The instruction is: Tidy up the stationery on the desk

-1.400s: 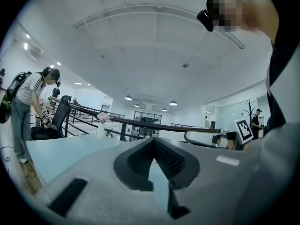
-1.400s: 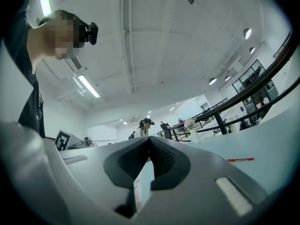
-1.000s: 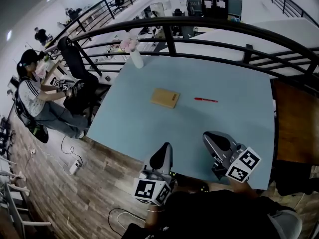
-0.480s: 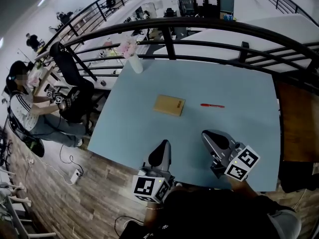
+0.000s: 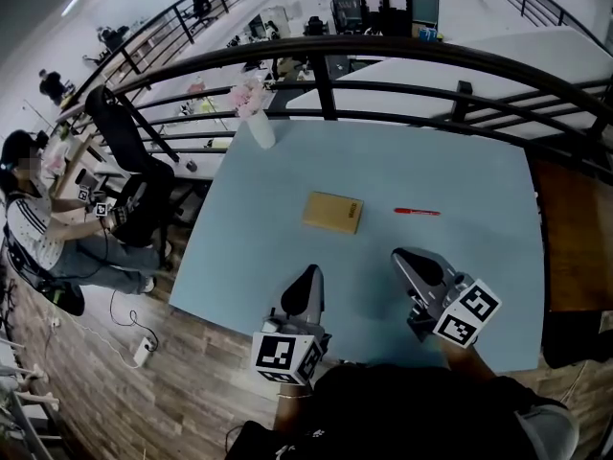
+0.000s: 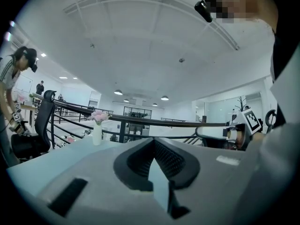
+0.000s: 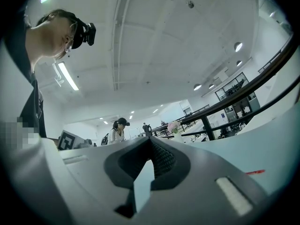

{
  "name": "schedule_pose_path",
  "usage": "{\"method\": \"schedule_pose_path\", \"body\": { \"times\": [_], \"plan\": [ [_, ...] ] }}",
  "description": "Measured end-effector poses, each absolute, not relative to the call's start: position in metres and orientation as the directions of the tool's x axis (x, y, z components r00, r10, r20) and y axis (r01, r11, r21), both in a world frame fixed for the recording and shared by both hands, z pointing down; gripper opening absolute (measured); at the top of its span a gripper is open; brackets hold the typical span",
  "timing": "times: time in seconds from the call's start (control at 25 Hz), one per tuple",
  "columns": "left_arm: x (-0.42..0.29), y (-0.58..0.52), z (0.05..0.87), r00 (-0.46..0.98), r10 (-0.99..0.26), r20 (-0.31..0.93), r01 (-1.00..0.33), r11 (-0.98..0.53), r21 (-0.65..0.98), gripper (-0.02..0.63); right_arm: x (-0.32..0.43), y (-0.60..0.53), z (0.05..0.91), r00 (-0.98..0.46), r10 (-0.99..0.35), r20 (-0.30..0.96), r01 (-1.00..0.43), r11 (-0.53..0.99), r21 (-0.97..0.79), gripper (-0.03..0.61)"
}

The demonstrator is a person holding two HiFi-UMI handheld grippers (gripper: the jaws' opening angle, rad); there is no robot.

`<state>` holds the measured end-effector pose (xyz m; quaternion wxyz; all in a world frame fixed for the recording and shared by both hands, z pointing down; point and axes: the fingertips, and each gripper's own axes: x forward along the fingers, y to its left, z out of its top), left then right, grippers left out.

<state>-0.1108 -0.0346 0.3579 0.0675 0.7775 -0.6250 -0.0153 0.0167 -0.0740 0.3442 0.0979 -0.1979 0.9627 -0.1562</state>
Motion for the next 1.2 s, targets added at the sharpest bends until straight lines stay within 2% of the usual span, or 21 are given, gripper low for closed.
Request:
{"method": "schedule_pose_path", "body": {
  "times": [1.2],
  "plan": [
    [-0.225, -0.116, 0.367, 0.262, -0.953, 0.151, -0.965, -0.256, 0.059, 0.006, -0.059, -0.135, 0.352, -0.845, -0.534, -0.036, -0.493, 0.802, -0.338, 0.005]
  ]
}}
